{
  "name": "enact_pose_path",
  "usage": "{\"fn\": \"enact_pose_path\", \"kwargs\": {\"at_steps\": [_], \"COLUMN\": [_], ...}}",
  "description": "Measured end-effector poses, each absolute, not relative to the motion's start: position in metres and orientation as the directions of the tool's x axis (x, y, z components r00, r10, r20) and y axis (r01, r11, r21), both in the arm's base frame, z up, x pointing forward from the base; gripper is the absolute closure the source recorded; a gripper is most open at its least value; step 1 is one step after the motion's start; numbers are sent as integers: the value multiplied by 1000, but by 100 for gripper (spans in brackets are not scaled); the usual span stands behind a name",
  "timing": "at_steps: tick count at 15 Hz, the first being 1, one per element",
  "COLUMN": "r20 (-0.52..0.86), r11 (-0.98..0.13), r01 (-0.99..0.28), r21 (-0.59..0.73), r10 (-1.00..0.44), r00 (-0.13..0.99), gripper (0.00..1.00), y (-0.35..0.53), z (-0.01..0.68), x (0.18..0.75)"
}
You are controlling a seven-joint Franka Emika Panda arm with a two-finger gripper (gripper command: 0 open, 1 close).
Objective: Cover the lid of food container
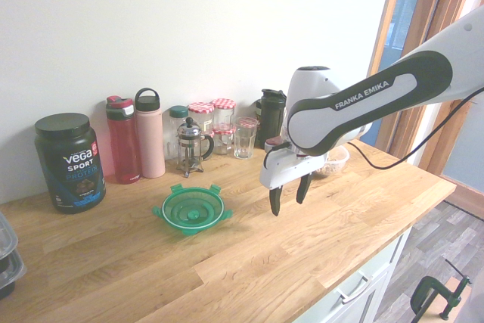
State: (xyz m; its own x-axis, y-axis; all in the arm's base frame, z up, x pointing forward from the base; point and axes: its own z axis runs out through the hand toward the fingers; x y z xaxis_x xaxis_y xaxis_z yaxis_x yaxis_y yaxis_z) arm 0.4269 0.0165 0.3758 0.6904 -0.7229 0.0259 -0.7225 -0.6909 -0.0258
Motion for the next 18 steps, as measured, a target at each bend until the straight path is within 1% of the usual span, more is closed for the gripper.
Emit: {"fn": "enact_pose_path", "kwargs": {"at_steps": [2, 3, 5, 7, 10, 12, 14, 18], "r20": [11, -2, -43, -75, -180, -267, -324, -366], "r11": [-679, -681, -702, -713, -720, -705, -685, -671], "r01": [-733, -728, -688, -655, -598, -574, -579, -601], "r21": [-44, -84, -186, -251, -351, -417, -442, -434], "r10": [-734, -730, -694, -660, -575, -509, -480, -478], "r00": [679, 683, 719, 747, 798, 818, 815, 798], "gripper": [0, 0, 0, 0, 0, 0, 0, 0], "y": [18, 21, 28, 30, 39, 33, 18, 12], "z": [376, 381, 394, 398, 403, 397, 385, 358], "x": [430, 441, 481, 524, 576, 595, 604, 607]}}
